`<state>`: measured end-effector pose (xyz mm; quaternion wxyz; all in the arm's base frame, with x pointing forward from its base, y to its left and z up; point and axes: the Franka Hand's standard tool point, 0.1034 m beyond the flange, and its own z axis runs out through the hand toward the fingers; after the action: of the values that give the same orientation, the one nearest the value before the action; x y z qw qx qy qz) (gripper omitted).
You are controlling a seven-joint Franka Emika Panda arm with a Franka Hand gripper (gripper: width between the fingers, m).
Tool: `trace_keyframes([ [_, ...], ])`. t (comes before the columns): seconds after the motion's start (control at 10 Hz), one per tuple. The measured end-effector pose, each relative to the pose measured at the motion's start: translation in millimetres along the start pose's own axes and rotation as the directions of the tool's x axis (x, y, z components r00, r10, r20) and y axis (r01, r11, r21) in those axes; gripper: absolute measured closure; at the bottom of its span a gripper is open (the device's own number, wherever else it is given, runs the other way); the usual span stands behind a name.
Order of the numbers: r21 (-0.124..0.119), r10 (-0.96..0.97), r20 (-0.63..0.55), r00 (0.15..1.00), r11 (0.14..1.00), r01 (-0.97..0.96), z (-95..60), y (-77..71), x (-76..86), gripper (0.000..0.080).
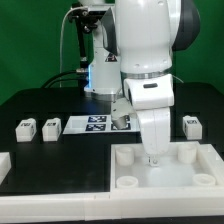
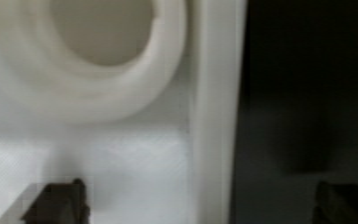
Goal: Assemble one leg
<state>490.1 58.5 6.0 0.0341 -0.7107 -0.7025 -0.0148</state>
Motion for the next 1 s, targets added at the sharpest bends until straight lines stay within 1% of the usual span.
trace_keyframes([
  [0.4, 0.0, 0.001, 0.0, 1.0, 1.0, -0.001, 0.1, 0.0, -0.7, 0.0151],
  [0.5, -0.003, 0.01, 0.001, 1.0, 1.0, -0.01, -2.3, 0.2, -0.9, 0.0151],
  [0.7, -0.039, 0.098, 0.01, 0.995, 0.994, -0.097, -30.6, -2.3, 1.9, 0.0151],
  [0.8, -0.059, 0.161, 0.009, 0.987, 0.985, -0.161, -45.1, -6.2, 10.1, 0.0151],
  [0.9, -0.067, 0.212, 0.006, 0.977, 0.975, -0.211, -54.1, -13.7, 20.1, 0.0151],
  [1.0, -0.067, 0.386, -0.008, 0.923, 0.92, -0.385, -55.5, -17.1, 33.3, 0.0151],
])
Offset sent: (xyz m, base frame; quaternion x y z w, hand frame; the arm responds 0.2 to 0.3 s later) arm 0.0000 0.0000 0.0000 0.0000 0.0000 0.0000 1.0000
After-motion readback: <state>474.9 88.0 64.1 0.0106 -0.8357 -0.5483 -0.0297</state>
